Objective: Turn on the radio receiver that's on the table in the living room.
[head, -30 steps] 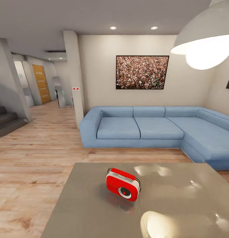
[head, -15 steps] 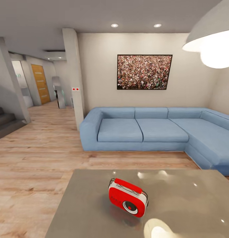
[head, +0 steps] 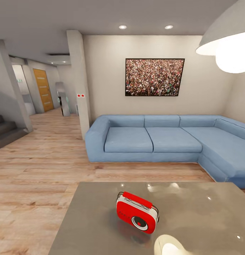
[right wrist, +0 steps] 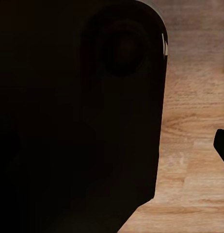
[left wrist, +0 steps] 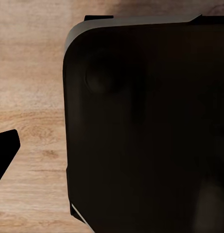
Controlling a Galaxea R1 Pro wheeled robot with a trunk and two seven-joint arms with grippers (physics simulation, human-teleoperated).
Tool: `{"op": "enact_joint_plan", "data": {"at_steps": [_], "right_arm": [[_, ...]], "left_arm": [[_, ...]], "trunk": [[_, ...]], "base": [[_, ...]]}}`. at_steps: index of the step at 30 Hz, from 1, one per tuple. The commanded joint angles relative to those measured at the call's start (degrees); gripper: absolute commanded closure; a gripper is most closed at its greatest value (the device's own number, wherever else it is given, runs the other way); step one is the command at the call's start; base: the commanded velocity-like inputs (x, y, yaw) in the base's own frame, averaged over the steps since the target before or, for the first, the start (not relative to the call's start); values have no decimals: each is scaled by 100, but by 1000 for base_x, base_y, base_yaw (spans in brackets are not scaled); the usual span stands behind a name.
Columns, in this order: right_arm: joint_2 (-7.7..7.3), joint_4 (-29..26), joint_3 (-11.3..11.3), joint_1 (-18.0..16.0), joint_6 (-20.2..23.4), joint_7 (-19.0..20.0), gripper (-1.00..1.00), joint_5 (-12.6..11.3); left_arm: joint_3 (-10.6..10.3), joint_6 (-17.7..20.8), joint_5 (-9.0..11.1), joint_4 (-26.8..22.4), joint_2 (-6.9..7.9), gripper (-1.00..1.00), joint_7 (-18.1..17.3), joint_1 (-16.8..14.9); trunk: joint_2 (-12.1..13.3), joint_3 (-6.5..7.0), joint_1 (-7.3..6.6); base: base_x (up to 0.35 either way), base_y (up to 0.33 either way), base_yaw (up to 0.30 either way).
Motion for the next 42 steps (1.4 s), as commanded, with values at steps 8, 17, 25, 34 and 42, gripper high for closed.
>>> {"op": "enact_joint_plan", "data": {"at_steps": [8, 17, 25, 34, 42], "right_arm": [[0, 0, 0, 0, 7, 0, -100, -6], [-7, 0, 0, 0, 15, 0, -100, -26], [-6, 0, 0, 0, 35, 7, -100, -24], [-1, 0, 0, 0, 11, 3, -100, -24], [-3, 0, 6, 0, 0, 6, -100, -21]], "left_arm": [[7, 35, -6, 0, -17, -100, -37, 0], [-1, 56, -10, 0, -56, -100, -53, 0], [-6, 57, -9, 1, -52, -100, -58, 0], [-8, 54, -9, 1, -49, -100, -55, 0], [-5, 54, -7, 0, -47, -100, -55, 0]], "trunk": [[0, 0, 0], [241, 108, -132], [561, 251, -307], [922, 413, -505], [1243, 557, -681]], "base": [[0, 0, 0], [0, 0, 0], [0, 0, 0], [0, 0, 0], [0, 0, 0]]}}
